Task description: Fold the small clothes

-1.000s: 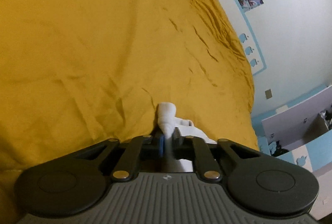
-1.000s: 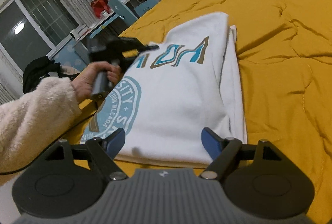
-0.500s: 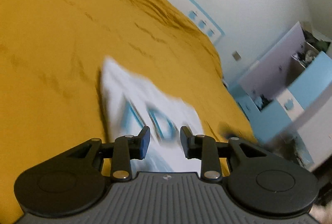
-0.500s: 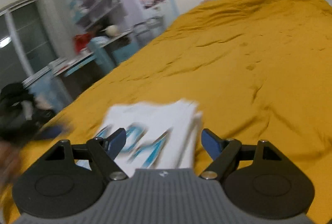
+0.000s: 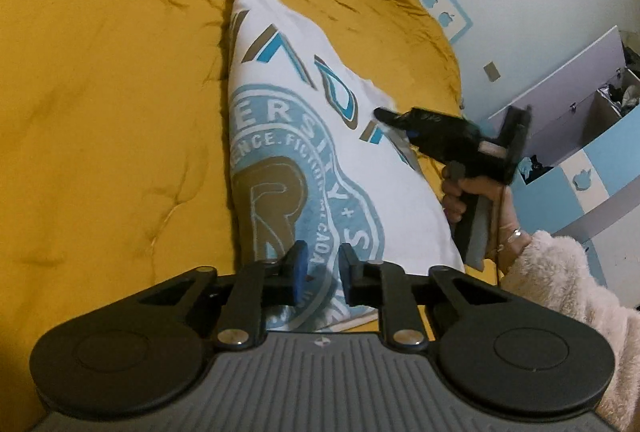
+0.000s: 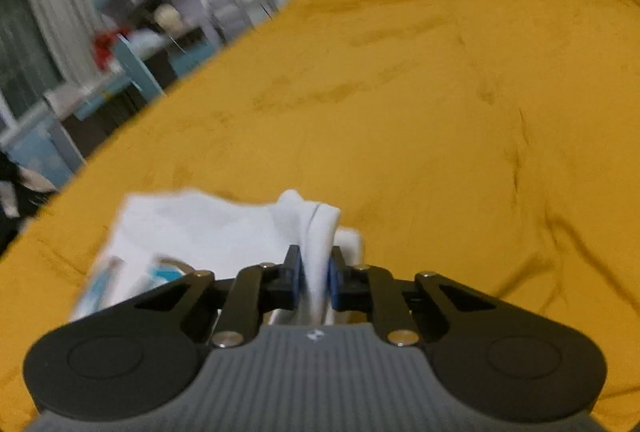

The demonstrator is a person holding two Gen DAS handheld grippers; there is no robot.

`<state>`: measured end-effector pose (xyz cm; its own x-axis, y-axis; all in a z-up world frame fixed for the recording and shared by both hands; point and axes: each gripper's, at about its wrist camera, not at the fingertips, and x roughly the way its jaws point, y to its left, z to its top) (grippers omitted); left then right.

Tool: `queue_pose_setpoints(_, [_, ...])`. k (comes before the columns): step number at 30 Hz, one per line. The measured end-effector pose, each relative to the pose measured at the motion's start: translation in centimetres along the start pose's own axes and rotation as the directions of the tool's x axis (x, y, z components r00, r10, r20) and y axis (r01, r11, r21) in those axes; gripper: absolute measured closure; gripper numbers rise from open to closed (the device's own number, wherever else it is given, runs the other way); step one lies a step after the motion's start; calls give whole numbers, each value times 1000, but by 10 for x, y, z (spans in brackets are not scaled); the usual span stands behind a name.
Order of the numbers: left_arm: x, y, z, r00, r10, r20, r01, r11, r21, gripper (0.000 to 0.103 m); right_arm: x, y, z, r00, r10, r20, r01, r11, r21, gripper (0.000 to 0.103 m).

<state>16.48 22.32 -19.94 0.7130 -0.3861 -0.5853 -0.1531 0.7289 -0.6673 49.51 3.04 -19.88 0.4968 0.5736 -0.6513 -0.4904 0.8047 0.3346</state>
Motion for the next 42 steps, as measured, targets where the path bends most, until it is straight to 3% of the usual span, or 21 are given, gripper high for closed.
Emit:
queue_pose_setpoints(1, [1,0,1,1000,0,-1,0,1000,-4,80,2,-2,-2,1000,-1,1,1,1000,-3,91])
queue_pose_setpoints(4, [-4,-4,0,1000,4,1,-4,1000,8,79,-26,-4,-1,997,-25,69,22,999,43,67])
queue_pose_setpoints(7, [-10,-8,-5,1000,-1,10,0,1000,28,74,-82,7,-11,991,61,121,-63,998,15,78])
queue_pose_setpoints(11, [-6,-13,-13,1000,15,11,-15,999,45,74,-140,35,-55,979,203,33,-199,975,-100,81])
queue_pose_setpoints(15, [-5,-14,-13,1000,22,15,-22,999,38,74,-152,47,-96,981,181,-71,-191,963,-190,81])
queue_pose_setpoints(18, [-4,-15,-14,999,31,12,-31,998,55,74,-144,35,-114,986,136,-98,-151,974,-167,89])
queue_pose_setpoints(20, [-2,-16,-14,999,43,9,-43,997,69,74,-143,29,-115,986,136,-92,-149,977,-150,94])
queue_pose_setpoints(22, [-2,-18,-11,999,51,4,-51,997,56,74,-146,28,-113,986,139,-97,-148,985,-94,92])
queue_pose_setpoints(24, [-9,-25,-8,999,44,15,-44,998,43,73,-156,35,-107,988,140,-63,-146,985,-90,84])
queue_pose_setpoints(26, [-20,-31,-8,998,34,54,-36,999,24,67,-169,41,-105,992,123,-22,-124,985,-117,67])
queue_pose_setpoints(29, [-31,-29,-13,996,32,89,-30,999,-19,61,-178,39,-109,995,96,-27,-98,989,-115,67])
queue_pose_setpoints(32, [-25,-17,-22,996,67,61,-64,996,-59,62,-169,28,-120,994,84,-76,-91,991,-95,68])
queue_pose_setpoints(36, [-26,-19,-28,995,73,67,-70,996,-53,62,-168,26,-124,993,97,-68,-103,991,-85,67])
queue_pose_setpoints(39, [-37,-31,-29,992,85,95,-83,996,-29,57,-167,25,-102,988,150,-18,-151,986,-77,62])
queue_pose_setpoints(41, [-38,-32,-30,992,84,98,-82,996,-26,54,-159,20,-76,989,145,39,-143,988,-52,51])
queue_pose_setpoints(42, [-36,-30,-31,991,92,94,-89,995,-34,54,-151,14,-61,985,159,66,-158,987,-23,50])
